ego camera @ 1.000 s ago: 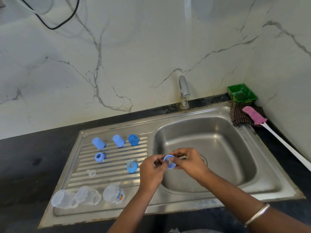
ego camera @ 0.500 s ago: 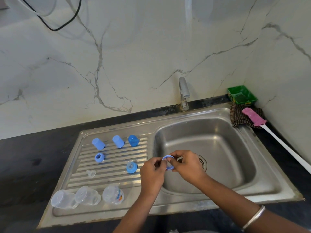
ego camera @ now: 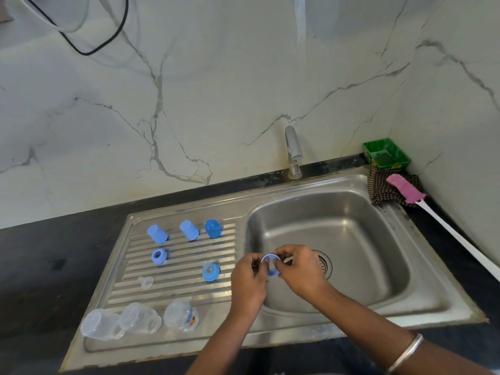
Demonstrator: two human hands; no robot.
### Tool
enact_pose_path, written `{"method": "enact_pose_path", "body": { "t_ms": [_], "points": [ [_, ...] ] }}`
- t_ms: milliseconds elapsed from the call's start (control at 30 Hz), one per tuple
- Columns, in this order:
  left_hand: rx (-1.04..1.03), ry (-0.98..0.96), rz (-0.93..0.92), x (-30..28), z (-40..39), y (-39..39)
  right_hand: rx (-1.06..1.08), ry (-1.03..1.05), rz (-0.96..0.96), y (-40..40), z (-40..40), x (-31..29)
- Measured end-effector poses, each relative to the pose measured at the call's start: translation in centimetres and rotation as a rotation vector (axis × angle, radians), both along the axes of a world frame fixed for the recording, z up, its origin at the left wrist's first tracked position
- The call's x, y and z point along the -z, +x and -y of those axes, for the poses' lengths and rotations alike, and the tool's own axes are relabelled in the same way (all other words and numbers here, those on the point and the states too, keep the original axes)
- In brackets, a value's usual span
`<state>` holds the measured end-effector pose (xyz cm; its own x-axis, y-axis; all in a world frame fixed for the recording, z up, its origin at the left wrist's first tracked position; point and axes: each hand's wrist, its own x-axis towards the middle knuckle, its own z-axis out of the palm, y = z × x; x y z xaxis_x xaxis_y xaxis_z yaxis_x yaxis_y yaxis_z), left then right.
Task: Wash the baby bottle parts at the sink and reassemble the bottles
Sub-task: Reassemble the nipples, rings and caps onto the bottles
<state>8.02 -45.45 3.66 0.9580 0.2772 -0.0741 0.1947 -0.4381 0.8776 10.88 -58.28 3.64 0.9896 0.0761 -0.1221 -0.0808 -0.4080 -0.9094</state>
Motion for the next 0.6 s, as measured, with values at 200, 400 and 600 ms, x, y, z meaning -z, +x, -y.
{"method": "enact_pose_path", "body": {
  "t_ms": [200,400,600],
  "points": [
    [-0.019,-0.014,0.034,-0.45,-0.48,0.19,-0.004,0.221,-0.082,0.21,0.49,-0.48],
    [-0.047,-0.092,-0.081,-0.59,-0.26,0.05,0.094,0.3,-0.146,0.5,0.64,-0.36],
    [-0.029,-0.148,-0.11,-0.6,-0.8,0.36,0.011,0.265,-0.137,0.52,1.05,-0.5]
  ]
}}
